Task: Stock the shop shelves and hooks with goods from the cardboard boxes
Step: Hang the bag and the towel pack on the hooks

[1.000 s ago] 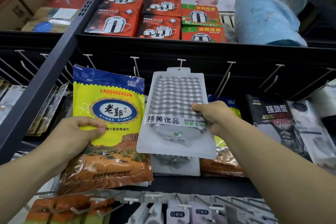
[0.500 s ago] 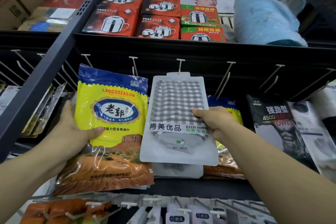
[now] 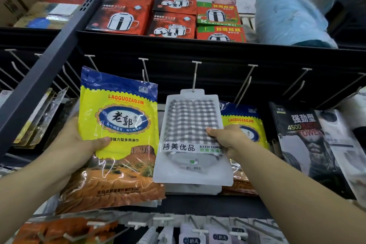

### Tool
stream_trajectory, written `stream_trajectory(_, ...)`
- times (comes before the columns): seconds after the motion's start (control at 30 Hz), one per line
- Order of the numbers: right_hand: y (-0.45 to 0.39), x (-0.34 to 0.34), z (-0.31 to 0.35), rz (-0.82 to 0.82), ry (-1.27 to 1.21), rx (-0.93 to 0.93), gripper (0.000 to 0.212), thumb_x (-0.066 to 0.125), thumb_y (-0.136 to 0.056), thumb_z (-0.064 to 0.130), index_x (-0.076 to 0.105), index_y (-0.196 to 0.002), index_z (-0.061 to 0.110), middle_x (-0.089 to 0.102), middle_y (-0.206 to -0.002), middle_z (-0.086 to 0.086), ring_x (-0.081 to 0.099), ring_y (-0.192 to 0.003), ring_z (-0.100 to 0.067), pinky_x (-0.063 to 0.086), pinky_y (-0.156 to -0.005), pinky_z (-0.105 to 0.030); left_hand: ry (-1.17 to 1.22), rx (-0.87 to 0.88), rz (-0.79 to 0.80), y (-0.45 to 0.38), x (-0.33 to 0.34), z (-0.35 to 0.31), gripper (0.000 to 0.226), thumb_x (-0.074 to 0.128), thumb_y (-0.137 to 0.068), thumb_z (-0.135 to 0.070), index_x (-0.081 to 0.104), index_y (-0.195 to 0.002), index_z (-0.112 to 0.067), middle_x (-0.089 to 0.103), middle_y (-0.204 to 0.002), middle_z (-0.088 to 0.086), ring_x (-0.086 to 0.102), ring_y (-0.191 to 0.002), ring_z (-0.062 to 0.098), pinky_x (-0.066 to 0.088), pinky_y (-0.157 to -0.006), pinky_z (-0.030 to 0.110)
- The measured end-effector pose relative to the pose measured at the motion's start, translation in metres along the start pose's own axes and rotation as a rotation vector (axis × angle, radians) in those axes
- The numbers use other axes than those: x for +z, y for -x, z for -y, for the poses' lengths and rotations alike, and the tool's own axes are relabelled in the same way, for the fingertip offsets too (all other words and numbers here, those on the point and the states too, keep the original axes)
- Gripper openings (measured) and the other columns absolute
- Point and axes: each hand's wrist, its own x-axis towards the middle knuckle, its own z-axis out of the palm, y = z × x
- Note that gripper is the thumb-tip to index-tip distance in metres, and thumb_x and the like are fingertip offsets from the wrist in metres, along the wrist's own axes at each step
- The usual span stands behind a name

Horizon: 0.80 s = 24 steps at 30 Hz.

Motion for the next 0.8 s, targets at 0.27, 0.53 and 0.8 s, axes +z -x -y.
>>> stream_trajectory(0.27, -0.028, 0.018, -0.038, -0.090, 0.249, -0.083, 0.042, 0.060, -0.093, 0.029, 0.048, -0.120, 0.000, 0.056, -0.115, -0.014, 0.056, -0.101, -0.030, 0.048, -0.086, -0.038, -0.035, 0.068, -0.031, -0.002, -0.006, 0.007, 0.047, 0.068, -0.079, 0.005, 0.048, -0.113, -0.020, 0.063, -0.086, 0.000, 0.060, -0.070, 0.020, 0.042, -0.055, 0.030)
stream_trajectory(0.53, -0.039, 0.033, -0.055, -0.143, 0.295, -0.061, 0.039, 0.057, -0.095, 0.032, 0.052, -0.117, 0.001, 0.058, -0.118, -0.017, 0.051, -0.087, -0.025, 0.043, -0.074, -0.031, -0.043, 0.000, 0.018, -0.006, -0.018, 0.026, 0.042, 0.075, -0.073, 0.000, 0.058, -0.103, -0.025, 0.073, -0.085, 0.007, 0.071, -0.068, 0.032, 0.056, -0.063, 0.050)
stream_trajectory(0.8, -0.002, 0.032, -0.040, -0.376, 0.626, -0.290, 0.067, 0.067, -0.085, 0.029, 0.032, -0.140, 0.012, 0.030, -0.140, -0.012, 0.031, -0.129, -0.033, 0.031, -0.106, -0.044, 0.102, -0.024, 0.062, 0.000, 0.001, 0.013, 0.050, 0.071, -0.077, 0.002, 0.055, -0.121, -0.016, 0.071, -0.102, 0.009, 0.067, -0.092, 0.031, 0.053, -0.073, 0.039)
